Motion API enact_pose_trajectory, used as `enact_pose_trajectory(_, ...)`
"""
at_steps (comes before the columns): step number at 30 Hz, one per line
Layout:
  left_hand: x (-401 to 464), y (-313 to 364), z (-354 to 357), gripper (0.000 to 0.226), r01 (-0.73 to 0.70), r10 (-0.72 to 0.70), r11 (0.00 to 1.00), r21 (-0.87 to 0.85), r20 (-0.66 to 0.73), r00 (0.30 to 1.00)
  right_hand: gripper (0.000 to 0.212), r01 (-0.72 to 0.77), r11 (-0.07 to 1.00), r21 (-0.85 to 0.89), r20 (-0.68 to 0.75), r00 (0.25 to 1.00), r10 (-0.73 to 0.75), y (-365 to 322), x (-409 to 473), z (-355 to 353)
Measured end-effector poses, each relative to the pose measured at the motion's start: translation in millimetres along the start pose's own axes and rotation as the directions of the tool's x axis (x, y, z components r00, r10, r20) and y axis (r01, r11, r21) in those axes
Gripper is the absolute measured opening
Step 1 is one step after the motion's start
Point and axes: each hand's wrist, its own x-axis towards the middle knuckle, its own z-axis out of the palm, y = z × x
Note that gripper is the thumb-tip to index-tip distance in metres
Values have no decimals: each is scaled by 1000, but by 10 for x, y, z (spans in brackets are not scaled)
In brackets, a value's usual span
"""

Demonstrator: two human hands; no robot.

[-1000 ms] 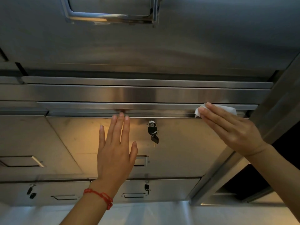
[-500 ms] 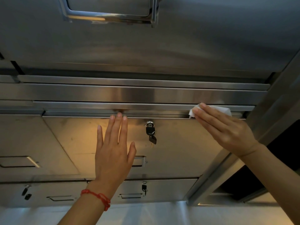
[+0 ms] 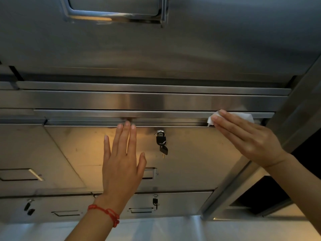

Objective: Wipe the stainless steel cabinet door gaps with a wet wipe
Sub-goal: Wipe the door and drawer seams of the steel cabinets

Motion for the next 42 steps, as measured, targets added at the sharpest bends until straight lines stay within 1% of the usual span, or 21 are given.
enact_pose_trajectory(6,11,-17,-13,62,-17,17,1000,0,2,1000,28,-50,999,-7,4,999,50,35,-145,-7)
enact_pose_trajectory(11,0,8,-5,62,11,-11,1000,-11,11,1000,29,0,1000,6,5,1000,0,9,14,13)
enact_pose_trajectory(17,12,-41,-19,62,-26,27,1000,0,19,999,27,-54,999,-11,-19,998,53,-30,-49,11)
enact_pose_trajectory(24,6,-6,-21,62,-9,8,999,-40,-5,1000,28,-7,1000,-6,-47,999,6,-144,204,64)
enact_pose_trajectory(29,2,-8,-32,61,-7,7,999,-34,2,1000,26,15,1000,4,-63,998,-14,-215,354,88)
enact_pose_trajectory(36,4,-27,-52,63,-10,11,999,-35,39,999,26,-15,999,29,-60,998,16,-290,433,23)
enact_pose_trajectory(42,-13,43,-98,63,-13,16,996,-93,27,1000,25,-38,998,51,-57,998,41,-311,414,-66)
